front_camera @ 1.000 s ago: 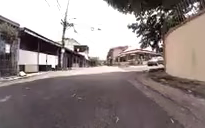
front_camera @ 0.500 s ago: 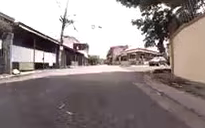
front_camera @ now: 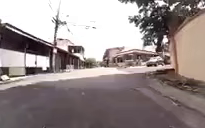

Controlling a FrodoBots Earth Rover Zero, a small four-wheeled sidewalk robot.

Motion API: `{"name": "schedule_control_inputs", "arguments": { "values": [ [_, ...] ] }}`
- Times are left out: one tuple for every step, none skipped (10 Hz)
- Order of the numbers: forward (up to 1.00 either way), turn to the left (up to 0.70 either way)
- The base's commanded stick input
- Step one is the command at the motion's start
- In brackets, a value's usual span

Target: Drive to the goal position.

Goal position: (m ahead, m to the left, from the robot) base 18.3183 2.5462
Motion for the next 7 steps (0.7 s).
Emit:
{"name": "schedule_control_inputs", "arguments": {
  "values": [
    [1.0, 0.0],
    [1.0, 0.0],
    [1.0, 0.0],
    [1.0, 0.0],
    [1.0, 0.0],
    [1.0, 0.0],
    [1.0, 0.0]
  ]
}}
